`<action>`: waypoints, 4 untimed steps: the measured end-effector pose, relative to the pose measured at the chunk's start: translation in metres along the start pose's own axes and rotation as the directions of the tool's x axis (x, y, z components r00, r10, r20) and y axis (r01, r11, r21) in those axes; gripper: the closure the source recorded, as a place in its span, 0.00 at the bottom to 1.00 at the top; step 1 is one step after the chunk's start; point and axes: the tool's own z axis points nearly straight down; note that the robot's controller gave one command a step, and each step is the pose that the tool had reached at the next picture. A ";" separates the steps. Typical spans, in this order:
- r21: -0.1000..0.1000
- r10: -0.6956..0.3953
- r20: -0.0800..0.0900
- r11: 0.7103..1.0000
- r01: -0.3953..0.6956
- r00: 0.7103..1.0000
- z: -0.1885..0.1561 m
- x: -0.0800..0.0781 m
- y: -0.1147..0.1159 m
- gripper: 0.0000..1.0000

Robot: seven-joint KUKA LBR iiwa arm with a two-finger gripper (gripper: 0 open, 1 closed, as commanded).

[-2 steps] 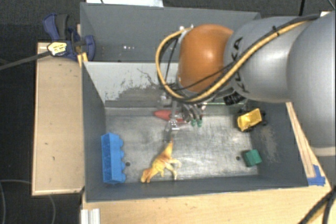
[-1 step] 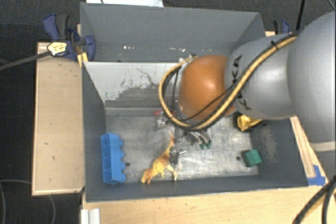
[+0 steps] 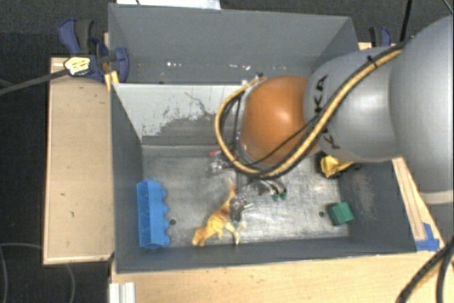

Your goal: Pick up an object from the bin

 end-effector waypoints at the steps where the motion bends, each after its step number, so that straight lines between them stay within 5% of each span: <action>1: -0.011 -0.330 -0.023 0.944 0.330 0.944 -0.005 0.027 0.029 0.00; 2: -0.015 -0.485 -0.017 0.874 0.485 0.874 0.019 0.034 0.027 0.00; 3: -0.012 -0.538 -0.014 0.843 0.538 0.843 0.022 0.036 0.030 1.00; 4: -0.012 -0.538 -0.014 0.843 0.537 0.843 0.022 0.036 0.030 1.00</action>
Offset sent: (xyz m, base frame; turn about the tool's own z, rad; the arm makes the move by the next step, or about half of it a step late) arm -0.0429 0.0099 -0.0249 -0.5077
